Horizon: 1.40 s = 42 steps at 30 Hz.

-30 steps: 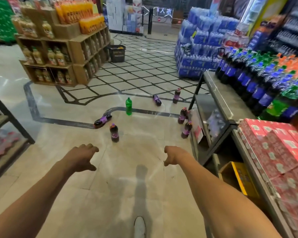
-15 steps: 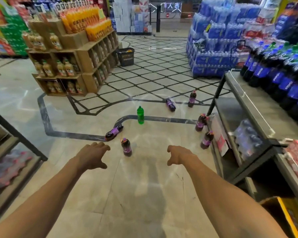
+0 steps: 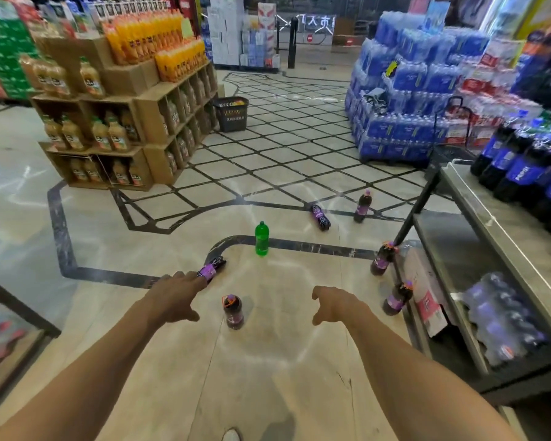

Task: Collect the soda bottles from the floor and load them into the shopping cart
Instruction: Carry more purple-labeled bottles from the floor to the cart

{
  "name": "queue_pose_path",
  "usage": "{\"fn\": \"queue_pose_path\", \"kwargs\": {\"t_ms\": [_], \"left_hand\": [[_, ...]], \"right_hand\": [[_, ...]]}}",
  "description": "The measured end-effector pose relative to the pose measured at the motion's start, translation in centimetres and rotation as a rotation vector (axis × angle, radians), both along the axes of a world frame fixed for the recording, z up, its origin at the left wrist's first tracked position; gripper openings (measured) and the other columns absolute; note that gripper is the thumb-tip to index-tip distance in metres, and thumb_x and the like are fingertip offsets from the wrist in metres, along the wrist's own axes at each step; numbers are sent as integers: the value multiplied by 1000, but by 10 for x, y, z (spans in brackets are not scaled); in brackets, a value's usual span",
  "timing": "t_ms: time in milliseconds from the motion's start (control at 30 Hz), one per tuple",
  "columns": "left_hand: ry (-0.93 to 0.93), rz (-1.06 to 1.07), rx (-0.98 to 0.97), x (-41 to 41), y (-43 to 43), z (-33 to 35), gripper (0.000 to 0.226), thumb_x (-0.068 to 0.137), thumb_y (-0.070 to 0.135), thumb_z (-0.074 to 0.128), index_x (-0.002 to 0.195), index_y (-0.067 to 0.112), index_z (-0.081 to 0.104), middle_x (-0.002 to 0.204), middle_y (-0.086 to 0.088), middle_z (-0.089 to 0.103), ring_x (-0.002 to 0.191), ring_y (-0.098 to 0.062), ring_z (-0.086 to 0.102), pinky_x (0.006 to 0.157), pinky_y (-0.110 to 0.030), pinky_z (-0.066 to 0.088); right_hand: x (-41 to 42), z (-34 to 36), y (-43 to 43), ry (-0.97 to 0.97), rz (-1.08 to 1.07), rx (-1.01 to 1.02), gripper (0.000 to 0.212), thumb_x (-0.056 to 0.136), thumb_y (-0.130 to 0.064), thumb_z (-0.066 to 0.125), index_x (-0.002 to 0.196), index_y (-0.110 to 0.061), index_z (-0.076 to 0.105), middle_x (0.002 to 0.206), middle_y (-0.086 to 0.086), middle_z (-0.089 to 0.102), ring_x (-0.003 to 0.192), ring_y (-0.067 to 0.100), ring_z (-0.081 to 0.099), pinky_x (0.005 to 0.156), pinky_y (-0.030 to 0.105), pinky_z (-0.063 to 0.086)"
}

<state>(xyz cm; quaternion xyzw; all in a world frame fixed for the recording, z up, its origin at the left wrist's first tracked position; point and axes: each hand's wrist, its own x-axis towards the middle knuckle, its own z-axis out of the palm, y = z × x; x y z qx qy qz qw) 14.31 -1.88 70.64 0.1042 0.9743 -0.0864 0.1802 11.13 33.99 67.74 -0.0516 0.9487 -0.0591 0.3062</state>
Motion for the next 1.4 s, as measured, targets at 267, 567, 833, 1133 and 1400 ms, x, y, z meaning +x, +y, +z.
{"fn": "queue_pose_path", "kwargs": {"t_ms": [267,567,833,1133,1400], "left_hand": [[-61,-49,-33,-135,-54,-19,81,82,59,75,147,26,40,141,2,51,124,-22,51,100,-37,46],[-151,-135,-16,-285,-41,-63,84,84,57,74,152,27,34,149,1,45,132,-24,46,103,-38,40],[-258,-183,-65,-395,-18,-111,79,82,54,76,145,23,41,142,-1,50,127,-26,52,97,-39,45],[-392,-111,-48,-480,-17,-244,66,84,51,72,136,18,48,132,-4,54,120,-28,53,94,-41,43],[-539,41,-40,-512,-35,-470,69,88,61,64,139,18,47,138,-5,51,128,-28,49,100,-40,39]], "right_hand": [[-112,-6,-66,-18,-62,-66,71,90,-37,81,149,-21,46,150,7,54,128,29,56,103,41,50],[-234,-61,-64,-126,-140,-61,71,91,-38,80,150,-20,45,148,8,55,128,29,57,100,40,48],[-346,-123,-75,-269,-156,-113,73,90,-38,80,151,-21,44,141,7,59,125,27,58,93,38,48],[-411,-251,-107,-394,-146,-111,74,91,-42,78,153,-23,42,144,7,56,128,28,56,94,39,48],[-416,-462,-120,-491,-248,-164,76,89,-42,79,152,-23,42,142,9,56,129,28,54,101,41,50]]}}
